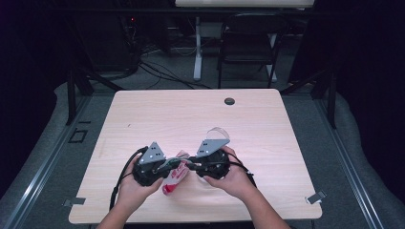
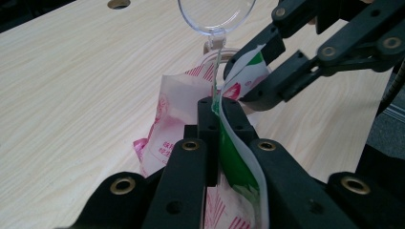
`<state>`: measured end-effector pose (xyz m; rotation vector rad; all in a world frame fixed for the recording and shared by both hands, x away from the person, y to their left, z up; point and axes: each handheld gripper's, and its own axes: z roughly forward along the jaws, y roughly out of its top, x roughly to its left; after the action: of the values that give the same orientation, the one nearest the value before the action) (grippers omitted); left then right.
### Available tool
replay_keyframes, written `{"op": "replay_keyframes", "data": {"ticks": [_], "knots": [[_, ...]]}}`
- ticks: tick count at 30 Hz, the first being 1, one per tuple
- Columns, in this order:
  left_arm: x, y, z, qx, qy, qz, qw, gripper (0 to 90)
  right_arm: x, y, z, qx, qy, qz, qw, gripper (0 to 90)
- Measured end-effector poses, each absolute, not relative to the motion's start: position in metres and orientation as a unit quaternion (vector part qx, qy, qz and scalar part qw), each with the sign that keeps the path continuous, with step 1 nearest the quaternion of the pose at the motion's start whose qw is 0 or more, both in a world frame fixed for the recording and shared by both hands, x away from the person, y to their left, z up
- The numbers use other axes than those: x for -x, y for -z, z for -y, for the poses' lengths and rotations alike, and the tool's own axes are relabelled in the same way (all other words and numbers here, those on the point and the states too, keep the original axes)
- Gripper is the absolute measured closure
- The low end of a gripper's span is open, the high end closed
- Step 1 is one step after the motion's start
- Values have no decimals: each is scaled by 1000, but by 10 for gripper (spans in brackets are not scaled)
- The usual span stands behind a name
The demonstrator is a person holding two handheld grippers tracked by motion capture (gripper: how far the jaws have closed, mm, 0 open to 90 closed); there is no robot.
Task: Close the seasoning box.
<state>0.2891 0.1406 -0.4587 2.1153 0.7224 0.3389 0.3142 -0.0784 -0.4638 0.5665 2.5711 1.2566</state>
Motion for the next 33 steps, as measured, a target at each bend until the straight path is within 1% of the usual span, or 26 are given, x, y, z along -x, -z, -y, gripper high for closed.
{"op": "replay_keyframes", "data": {"ticks": [5,8,12,19,26,30,33], "knots": [[-287,459,-142,-843,-136,-290,431,857,-317,466,74,-191,-418,-881,106,900],[-285,460,-144,-841,-138,-291,435,827,-317,466,74,-194,-419,-882,100,900],[-283,463,-148,-834,-136,-297,444,759,-319,466,75,-196,-418,-882,95,900],[-281,471,-154,-824,-125,-307,460,588,-319,465,75,-198,-418,-881,94,900],[-279,483,-156,-821,-136,-315,457,446,-318,465,75,-196,-417,-882,96,900],[-279,494,-157,-822,-135,-320,452,394,-318,466,74,-198,-416,-882,100,900],[-278,502,-160,-817,-132,-324,458,383,-318,466,74,-201,-421,-880,96,900]]}}
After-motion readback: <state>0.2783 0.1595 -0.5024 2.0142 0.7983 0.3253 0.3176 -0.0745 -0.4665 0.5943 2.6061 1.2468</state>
